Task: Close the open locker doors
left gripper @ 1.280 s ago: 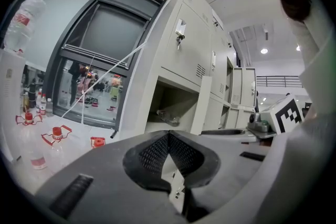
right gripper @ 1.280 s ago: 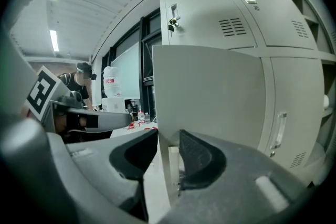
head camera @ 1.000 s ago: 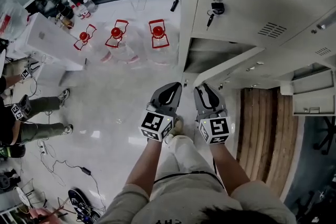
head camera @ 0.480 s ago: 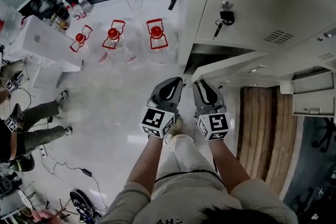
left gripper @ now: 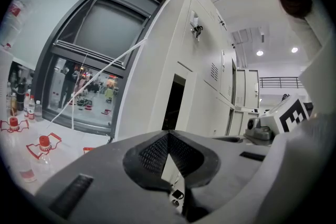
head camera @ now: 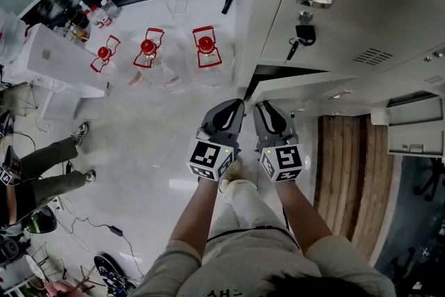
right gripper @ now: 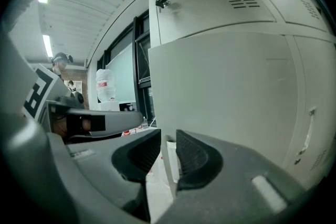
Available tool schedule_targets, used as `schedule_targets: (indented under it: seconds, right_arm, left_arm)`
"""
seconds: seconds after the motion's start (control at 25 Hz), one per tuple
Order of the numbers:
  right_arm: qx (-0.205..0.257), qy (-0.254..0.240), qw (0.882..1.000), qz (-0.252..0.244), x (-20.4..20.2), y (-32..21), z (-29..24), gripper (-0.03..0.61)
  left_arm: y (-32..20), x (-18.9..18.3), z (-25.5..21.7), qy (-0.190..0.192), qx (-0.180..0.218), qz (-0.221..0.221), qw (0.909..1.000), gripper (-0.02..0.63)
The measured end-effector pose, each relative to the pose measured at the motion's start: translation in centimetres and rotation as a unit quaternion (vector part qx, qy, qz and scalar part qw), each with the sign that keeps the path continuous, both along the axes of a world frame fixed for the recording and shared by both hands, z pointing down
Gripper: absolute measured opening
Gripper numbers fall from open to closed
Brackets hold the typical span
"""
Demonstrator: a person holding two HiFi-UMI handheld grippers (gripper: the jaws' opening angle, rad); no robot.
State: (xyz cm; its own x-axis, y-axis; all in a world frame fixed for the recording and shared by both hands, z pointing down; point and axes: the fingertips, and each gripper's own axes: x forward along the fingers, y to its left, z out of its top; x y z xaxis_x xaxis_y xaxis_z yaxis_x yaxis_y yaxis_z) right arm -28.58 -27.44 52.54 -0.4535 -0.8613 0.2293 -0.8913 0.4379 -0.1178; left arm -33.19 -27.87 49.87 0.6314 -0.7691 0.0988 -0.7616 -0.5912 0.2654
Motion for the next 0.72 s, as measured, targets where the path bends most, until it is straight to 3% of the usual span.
schedule_targets:
  seconds: [0.72]
  right_arm:
    - [0.0,-0.003,1.0,0.006,0.2,-3.1,0.1,0.074]
  left_arm:
    - [-1.9,0.3,0.6,-0.003,-0.011,-0.012,0.9999,-0.002]
